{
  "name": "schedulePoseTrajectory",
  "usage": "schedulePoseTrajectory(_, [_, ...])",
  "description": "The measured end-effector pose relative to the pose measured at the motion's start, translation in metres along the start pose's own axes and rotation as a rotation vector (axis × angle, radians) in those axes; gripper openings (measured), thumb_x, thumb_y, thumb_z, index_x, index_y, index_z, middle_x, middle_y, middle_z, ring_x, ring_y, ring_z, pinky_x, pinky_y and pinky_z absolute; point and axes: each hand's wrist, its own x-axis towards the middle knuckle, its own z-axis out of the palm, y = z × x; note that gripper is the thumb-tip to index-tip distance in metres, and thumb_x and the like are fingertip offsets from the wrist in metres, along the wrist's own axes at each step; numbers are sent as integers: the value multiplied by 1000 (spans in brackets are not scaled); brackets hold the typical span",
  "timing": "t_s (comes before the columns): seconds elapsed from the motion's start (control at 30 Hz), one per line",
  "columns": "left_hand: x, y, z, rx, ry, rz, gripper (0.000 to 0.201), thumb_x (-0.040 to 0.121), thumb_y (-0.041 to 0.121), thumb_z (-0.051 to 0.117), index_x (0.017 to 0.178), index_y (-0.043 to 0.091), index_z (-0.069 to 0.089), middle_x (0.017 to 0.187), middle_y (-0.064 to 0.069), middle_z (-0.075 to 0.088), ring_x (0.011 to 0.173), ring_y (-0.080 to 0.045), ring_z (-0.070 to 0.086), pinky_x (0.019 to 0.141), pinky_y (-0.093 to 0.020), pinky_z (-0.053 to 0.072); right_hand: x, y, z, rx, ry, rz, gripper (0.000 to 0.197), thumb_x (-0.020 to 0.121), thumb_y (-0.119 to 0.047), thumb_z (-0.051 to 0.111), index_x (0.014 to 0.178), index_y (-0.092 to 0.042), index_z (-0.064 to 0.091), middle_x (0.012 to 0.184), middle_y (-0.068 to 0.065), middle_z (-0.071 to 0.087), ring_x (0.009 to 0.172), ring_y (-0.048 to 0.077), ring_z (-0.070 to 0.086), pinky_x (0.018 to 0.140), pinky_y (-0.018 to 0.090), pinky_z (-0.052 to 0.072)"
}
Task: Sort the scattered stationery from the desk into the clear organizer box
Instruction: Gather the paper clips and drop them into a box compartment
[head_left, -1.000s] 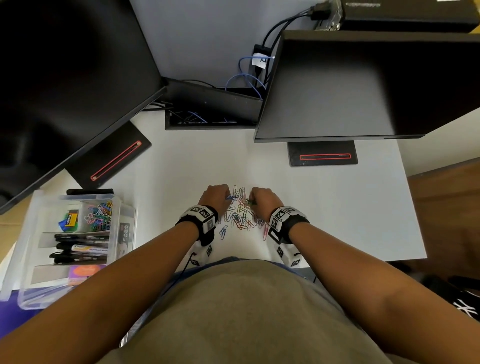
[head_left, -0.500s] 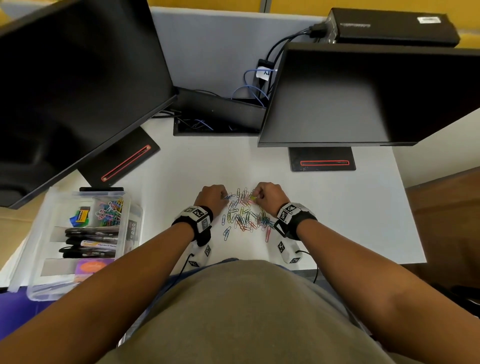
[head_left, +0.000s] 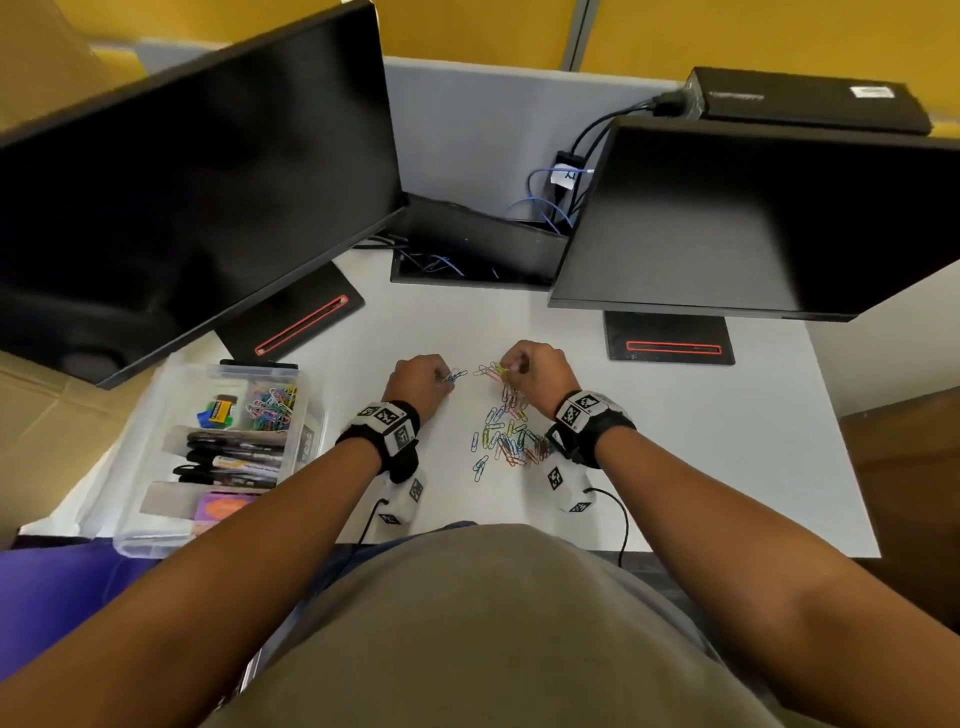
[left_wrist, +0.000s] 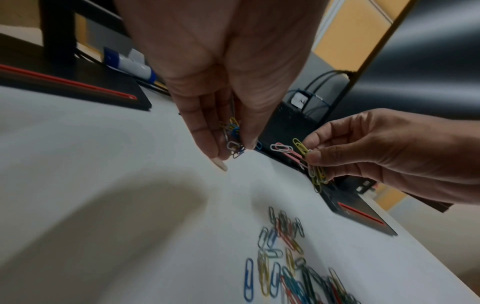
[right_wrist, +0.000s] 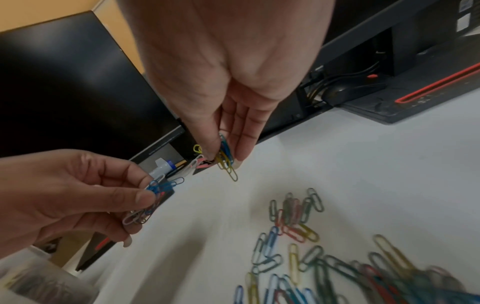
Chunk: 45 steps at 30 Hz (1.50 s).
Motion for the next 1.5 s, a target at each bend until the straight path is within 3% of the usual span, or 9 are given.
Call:
schedulePoseTrajectory(0.23, [-16, -26, -44, 5, 133, -50, 5, 88, 22, 66, 87, 17, 67, 81, -4, 66, 75, -23, 59, 64, -24, 39, 8, -57, 25, 56, -29, -92, 9, 86, -11, 71, 93, -16, 69, 83, 1, 70, 75, 16, 66, 66, 19, 49])
schedulePoseTrajectory(0.47, [-39, -59, -91, 44, 318, -88, 8, 91, 21, 66, 94, 13, 67, 87, 0, 61, 81, -20, 55, 72, -28, 44, 10, -118, 56, 127, -88, -190, 10, 86, -10, 71, 94, -15, 68, 79, -2, 67, 69, 7, 61, 60, 8, 44])
schedulePoseTrajectory(0.7, [-61, -100, -131, 20, 451, -270, 9, 93, 25, 65, 96, 17, 64, 92, -2, 60, 83, -19, 56, 81, -31, 49, 13, -170, 92, 180, -137, -243, 11, 85, -9, 73, 93, -15, 68, 81, 1, 68, 73, 12, 63, 75, 26, 56])
schedulePoseTrajectory(0.9, [-68, -124, -137, 48, 427, -376, 9, 89, 26, 69, 90, 17, 67, 95, -9, 69, 84, -28, 65, 80, -40, 56, 7, -201, 113, 191, -163, -277, 12, 85, -9, 73, 94, -12, 66, 79, -1, 64, 70, 8, 59, 71, 20, 54])
schedulePoseTrajectory(1.13, [-67, -129, -142, 38, 361, -317, 17, 88, 17, 70, 104, 12, 70, 101, -10, 68, 92, -26, 64, 83, -37, 55, 4, -220, 139, 158, -161, -267, 12, 83, -12, 75, 92, -13, 68, 80, 1, 66, 76, 16, 64, 75, 30, 58])
schedulePoseTrajectory(1.2, [-68, -132, -148, 23, 377, -322, 12, 89, 11, 64, 100, 15, 69, 102, -11, 67, 92, -28, 63, 82, -38, 55, 4, -227, 146, 162, -153, -249, 11, 83, -11, 75, 91, -13, 68, 80, 3, 67, 77, 17, 65, 76, 31, 58])
schedulePoseTrajectory(1.33, [-71, -143, -156, -6, 419, -323, 26, 89, 3, 46, 87, 24, 63, 103, -11, 65, 87, -29, 61, 78, -36, 54, 5, -238, 160, 135, -134, -211, 9, 84, -10, 73, 89, -13, 66, 80, 4, 67, 74, 15, 62, 72, 25, 53])
schedulePoseTrajectory(1.5, [-75, -152, -160, -26, 423, -297, 29, 87, 0, 47, 85, 23, 63, 98, -6, 67, 88, -26, 62, 79, -37, 54, 7, -242, 177, -4, -89, -129, 11, 84, -8, 70, 80, -17, 64, 86, 5, 68, 80, 21, 65, 78, 37, 58])
